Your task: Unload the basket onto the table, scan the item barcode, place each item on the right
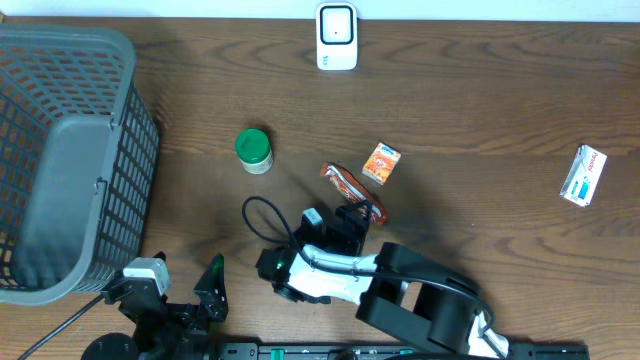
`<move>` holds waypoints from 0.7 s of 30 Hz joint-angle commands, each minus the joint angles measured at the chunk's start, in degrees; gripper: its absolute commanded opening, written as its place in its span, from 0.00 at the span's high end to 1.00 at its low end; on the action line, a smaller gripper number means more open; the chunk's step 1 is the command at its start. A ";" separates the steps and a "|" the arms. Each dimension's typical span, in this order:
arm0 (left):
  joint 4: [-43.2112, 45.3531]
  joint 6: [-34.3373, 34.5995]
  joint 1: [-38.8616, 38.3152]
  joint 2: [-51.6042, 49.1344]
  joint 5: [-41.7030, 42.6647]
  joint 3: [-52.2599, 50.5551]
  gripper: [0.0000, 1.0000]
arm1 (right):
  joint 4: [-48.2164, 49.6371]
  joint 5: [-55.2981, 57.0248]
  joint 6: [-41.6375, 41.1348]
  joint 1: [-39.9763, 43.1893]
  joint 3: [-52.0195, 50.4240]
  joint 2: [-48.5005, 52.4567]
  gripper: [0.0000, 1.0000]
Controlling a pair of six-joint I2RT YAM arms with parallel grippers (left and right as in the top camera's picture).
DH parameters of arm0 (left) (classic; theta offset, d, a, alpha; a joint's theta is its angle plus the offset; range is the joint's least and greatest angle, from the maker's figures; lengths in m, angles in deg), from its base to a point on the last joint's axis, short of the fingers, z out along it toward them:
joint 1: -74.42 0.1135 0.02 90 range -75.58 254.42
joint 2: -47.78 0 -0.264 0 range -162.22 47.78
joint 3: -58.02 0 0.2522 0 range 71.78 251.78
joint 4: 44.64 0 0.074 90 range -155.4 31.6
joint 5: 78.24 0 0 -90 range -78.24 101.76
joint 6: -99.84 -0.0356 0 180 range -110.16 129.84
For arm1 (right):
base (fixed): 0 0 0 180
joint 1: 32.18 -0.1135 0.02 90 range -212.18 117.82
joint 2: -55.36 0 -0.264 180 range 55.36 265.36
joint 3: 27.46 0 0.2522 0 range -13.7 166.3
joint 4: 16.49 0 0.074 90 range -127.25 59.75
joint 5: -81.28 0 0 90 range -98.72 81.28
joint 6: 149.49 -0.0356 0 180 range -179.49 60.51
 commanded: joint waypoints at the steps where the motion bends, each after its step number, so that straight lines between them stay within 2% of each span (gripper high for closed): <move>1: 0.04 -0.11 -0.28 0.17 0.55 -0.07 0.05 | 0.11 -27.39 -6.82 1.01 2.67 -0.50 0.01; 6: 0.04 -0.11 -0.28 0.17 0.55 -0.07 0.06 | 0.33 -33.53 -7.80 4.31 7.04 -6.49 0.01; 11: 0.04 -0.11 -0.28 0.17 0.55 -0.07 0.06 | 7.32 -42.75 4.76 13.53 9.09 -10.64 0.01; 15: 0.04 -0.11 -0.28 0.17 0.55 -0.07 0.06 | 9.73 -43.21 7.45 21.05 9.09 -10.23 0.01; 21: 0.04 -0.11 -0.28 0.17 0.55 -0.07 0.06 | 14.03 -49.70 13.88 27.41 9.14 -10.23 0.12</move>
